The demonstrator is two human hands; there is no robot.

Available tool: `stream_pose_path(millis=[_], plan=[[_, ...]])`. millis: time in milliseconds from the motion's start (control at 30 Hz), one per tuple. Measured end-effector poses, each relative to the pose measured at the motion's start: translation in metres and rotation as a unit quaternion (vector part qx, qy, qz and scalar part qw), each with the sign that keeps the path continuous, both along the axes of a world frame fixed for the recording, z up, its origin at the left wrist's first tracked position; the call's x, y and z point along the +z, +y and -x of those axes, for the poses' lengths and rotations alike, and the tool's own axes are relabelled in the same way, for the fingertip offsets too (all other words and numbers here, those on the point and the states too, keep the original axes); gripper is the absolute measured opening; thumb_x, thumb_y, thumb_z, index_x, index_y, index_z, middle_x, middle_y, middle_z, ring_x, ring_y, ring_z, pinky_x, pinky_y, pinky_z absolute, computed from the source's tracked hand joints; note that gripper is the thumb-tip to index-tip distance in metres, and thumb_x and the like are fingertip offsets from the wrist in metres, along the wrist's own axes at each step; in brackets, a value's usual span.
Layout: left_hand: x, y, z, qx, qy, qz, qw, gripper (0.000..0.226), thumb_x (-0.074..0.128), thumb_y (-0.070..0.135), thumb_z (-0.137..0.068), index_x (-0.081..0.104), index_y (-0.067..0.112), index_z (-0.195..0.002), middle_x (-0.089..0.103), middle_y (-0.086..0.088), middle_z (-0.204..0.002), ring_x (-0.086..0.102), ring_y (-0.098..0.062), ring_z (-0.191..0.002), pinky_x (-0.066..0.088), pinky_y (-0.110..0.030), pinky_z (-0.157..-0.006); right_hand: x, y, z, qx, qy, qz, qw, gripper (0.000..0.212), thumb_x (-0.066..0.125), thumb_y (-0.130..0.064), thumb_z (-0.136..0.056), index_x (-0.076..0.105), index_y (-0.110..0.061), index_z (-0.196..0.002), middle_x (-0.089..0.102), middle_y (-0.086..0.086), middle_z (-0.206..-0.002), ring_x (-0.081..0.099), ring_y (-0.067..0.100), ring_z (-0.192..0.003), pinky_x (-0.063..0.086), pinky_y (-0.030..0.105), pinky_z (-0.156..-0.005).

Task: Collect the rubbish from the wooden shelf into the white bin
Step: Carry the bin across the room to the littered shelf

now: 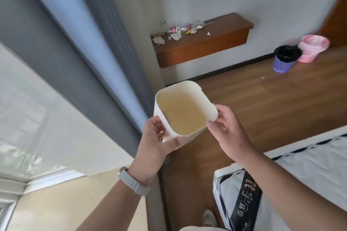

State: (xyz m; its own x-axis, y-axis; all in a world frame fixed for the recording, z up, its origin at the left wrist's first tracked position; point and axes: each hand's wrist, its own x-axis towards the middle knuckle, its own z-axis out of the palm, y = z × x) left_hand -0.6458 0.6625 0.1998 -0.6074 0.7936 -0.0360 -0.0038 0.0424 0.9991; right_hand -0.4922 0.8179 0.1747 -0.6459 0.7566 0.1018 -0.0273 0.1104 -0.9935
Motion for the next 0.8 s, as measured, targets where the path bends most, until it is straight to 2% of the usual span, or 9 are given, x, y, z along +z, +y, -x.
stream_pose_path(millis=[67, 167, 233, 333, 400, 533, 633, 733, 800], plan=[[0.003, 0.024, -0.003, -0.020, -0.028, -0.015, 0.999, 0.082, 0.090, 0.024, -0.060, 0.047, 0.008, -0.128, 0.063, -0.015, -0.129, 0.063, -0.024, -0.116, 0.053, -0.029, -0.090, 0.001, 0.019, -0.009, -0.018, -0.003, -0.004, 1.000, 0.037, 0.064, -0.016, -0.092, 0.052, -0.027, -0.125, 0.066, -0.014, -0.115, 0.061, 0.004, -0.112, 0.050, 0.016, -0.081], [0.005, 0.055, -0.009, -0.049, -0.060, -0.029, 0.997, 0.080, 0.089, 0.023, -0.058, 0.050, 0.007, -0.126, 0.068, -0.010, -0.120, 0.065, -0.023, -0.110, 0.054, -0.030, -0.088, 0.004, 0.039, -0.023, -0.058, -0.011, -0.012, 0.998, 0.040, 0.064, -0.038, -0.080, 0.051, -0.041, -0.118, 0.065, -0.026, -0.110, 0.061, -0.001, -0.109, 0.050, 0.014, -0.080], [0.005, 0.074, -0.011, -0.062, -0.071, -0.034, 0.995, 0.078, 0.088, 0.024, -0.058, 0.052, 0.007, -0.125, 0.069, -0.007, -0.114, 0.065, -0.023, -0.106, 0.054, -0.030, -0.086, 0.005, 0.049, -0.031, -0.075, -0.016, -0.015, 0.997, 0.043, 0.062, -0.046, -0.076, 0.050, -0.043, -0.118, 0.063, -0.028, -0.110, 0.059, -0.001, -0.110, 0.050, 0.014, -0.081], [0.002, 0.101, -0.014, -0.084, -0.079, -0.035, 0.993, 0.077, 0.088, 0.024, -0.059, 0.052, 0.006, -0.124, 0.069, -0.008, -0.112, 0.065, -0.024, -0.105, 0.055, -0.029, -0.083, 0.003, 0.063, -0.042, -0.092, -0.022, -0.014, 0.995, 0.044, 0.063, -0.045, -0.079, 0.048, -0.041, -0.120, 0.063, -0.024, -0.112, 0.059, -0.001, -0.112, 0.049, 0.013, -0.083], [-0.001, 0.118, -0.013, -0.103, -0.083, -0.031, 0.991, 0.078, 0.088, 0.023, -0.059, 0.051, 0.005, -0.125, 0.069, -0.009, -0.112, 0.067, -0.024, -0.104, 0.055, -0.028, -0.082, -0.001, 0.072, -0.047, -0.105, -0.028, -0.009, 0.994, 0.040, 0.066, -0.033, -0.086, 0.048, -0.038, -0.122, 0.063, -0.017, -0.116, 0.059, -0.001, -0.112, 0.049, 0.012, -0.084], [-0.008, 0.150, -0.004, -0.144, -0.082, -0.018, 0.986, 0.080, 0.096, 0.035, -0.055, 0.055, 0.013, -0.120, 0.075, 0.003, -0.102, 0.071, -0.016, -0.098, 0.056, -0.023, -0.079, -0.008, 0.089, -0.050, -0.136, -0.050, -0.010, 0.989, 0.039, 0.066, -0.020, -0.093, 0.047, -0.035, -0.124, 0.062, -0.011, -0.121, 0.059, -0.003, -0.110, 0.048, 0.009, -0.084], [-0.014, 0.177, 0.008, -0.184, -0.086, -0.008, 0.979, 0.062, 0.096, 0.038, -0.057, 0.067, 0.026, -0.110, 0.076, 0.003, -0.101, 0.071, -0.015, -0.098, 0.056, -0.021, -0.079, -0.008, 0.107, -0.047, -0.157, -0.073, -0.011, 0.985, 0.040, 0.067, -0.031, -0.090, 0.046, -0.039, -0.123, 0.062, -0.015, -0.120, 0.059, -0.004, -0.110, 0.049, 0.009, -0.083], [-0.020, 0.210, 0.027, -0.204, -0.105, -0.002, 0.973, 0.061, 0.096, 0.036, -0.056, 0.067, 0.025, -0.109, 0.076, 0.002, -0.100, 0.071, -0.015, -0.097, 0.056, -0.022, -0.079, -0.010, 0.128, -0.035, -0.190, -0.093, -0.011, 0.977, 0.050, 0.064, -0.053, -0.079, 0.047, -0.041, -0.125, 0.063, -0.022, -0.117, 0.060, -0.005, -0.109, 0.051, 0.013, -0.082], [-0.024, 0.235, 0.041, -0.225, -0.118, 0.001, 0.967, 0.053, 0.094, 0.029, -0.059, 0.069, 0.024, -0.105, 0.076, 0.001, -0.098, 0.071, -0.016, -0.096, 0.056, -0.021, -0.079, -0.012, 0.144, -0.022, -0.216, -0.100, -0.011, 0.971, 0.047, 0.064, -0.054, -0.077, 0.048, -0.046, -0.120, 0.062, -0.030, -0.112, 0.060, -0.007, -0.107, 0.049, 0.008, -0.079]])
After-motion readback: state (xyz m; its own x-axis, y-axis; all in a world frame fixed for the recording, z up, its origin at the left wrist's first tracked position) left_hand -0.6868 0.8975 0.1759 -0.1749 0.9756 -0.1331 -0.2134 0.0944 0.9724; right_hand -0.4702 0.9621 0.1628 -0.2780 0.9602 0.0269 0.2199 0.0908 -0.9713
